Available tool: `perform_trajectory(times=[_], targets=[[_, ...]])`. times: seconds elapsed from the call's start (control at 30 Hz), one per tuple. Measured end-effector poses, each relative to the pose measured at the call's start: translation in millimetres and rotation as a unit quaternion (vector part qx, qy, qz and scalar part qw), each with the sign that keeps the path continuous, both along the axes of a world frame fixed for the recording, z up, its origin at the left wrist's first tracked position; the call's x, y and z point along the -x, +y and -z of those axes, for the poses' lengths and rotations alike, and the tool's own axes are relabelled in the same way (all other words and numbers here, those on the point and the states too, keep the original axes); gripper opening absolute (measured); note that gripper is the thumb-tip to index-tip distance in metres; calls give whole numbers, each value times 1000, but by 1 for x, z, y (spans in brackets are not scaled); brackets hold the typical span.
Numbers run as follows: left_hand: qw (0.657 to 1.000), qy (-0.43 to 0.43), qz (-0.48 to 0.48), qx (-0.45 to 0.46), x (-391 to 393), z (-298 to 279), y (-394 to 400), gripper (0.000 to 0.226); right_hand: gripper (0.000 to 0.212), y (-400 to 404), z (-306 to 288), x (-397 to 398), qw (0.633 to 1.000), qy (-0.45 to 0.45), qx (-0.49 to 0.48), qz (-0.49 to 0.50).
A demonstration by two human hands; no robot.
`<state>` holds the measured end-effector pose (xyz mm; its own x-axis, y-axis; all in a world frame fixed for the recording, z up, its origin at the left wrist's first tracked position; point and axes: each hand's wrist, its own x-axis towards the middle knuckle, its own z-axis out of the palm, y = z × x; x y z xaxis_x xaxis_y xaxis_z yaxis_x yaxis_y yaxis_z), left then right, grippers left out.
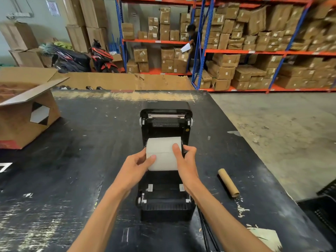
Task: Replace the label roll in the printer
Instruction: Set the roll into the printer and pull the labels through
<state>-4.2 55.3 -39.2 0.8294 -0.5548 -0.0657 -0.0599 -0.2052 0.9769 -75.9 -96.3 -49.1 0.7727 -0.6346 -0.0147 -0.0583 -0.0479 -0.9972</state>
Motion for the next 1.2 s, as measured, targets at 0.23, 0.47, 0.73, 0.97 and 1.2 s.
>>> perform_trajectory(times=[0.23,0.47,0.73,0.97,1.2], targets=[[999,-20,-19,-17,-1,6,-1,41,41,-5,-5,0,998,14,1,-62],[1000,-15,-15,-11,2,8,0,40,57,-9,6,3,994,33,30,-101],[999,-22,-21,-12,11,11,-5,41,75,-18,11,8,985,94,94,-112],[999,-32,-24,-34,14,10,-5,44,68,-24,18,9,985,80,71,-138],[998,-30,-21,-49,13,6,-8,47,31,-20,24,1,994,65,41,-77]])
